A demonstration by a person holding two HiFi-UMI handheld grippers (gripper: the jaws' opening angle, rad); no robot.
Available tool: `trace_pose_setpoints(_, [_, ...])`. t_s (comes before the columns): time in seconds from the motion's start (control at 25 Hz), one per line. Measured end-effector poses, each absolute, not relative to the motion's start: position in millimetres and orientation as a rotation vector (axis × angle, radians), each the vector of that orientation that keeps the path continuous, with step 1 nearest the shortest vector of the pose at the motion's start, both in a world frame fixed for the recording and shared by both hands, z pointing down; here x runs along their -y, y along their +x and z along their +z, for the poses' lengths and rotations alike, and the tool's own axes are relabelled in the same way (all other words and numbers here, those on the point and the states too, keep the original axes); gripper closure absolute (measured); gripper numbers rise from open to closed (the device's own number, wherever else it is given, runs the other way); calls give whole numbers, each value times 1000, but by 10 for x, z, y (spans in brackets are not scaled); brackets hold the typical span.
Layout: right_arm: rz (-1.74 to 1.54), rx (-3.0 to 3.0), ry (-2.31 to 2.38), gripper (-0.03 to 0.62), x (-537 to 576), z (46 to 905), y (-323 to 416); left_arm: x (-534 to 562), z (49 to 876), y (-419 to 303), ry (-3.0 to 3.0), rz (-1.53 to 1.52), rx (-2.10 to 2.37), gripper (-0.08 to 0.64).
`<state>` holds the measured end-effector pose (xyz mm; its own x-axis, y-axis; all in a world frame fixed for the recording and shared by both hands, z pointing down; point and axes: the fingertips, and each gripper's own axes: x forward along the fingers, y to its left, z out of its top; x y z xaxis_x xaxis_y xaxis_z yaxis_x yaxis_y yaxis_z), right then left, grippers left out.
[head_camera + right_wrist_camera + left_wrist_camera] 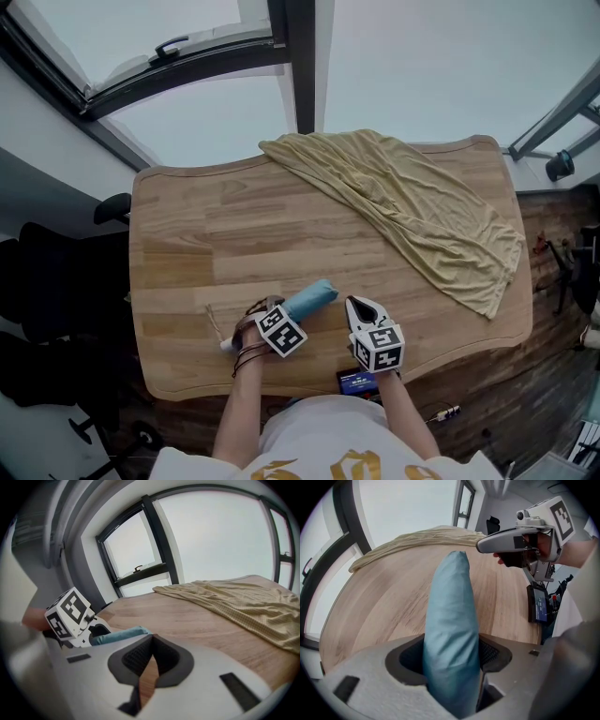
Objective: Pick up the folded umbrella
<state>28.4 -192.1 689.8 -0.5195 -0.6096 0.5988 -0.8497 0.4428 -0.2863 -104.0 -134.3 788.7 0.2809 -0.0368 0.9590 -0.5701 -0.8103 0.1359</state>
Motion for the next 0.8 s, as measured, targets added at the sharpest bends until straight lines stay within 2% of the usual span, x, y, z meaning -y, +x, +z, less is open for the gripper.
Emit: trace_pose_setpoints(0.8, [752,2330,1247,583,1942,6711,405,1393,7763,-1041,2162,1566,628,270])
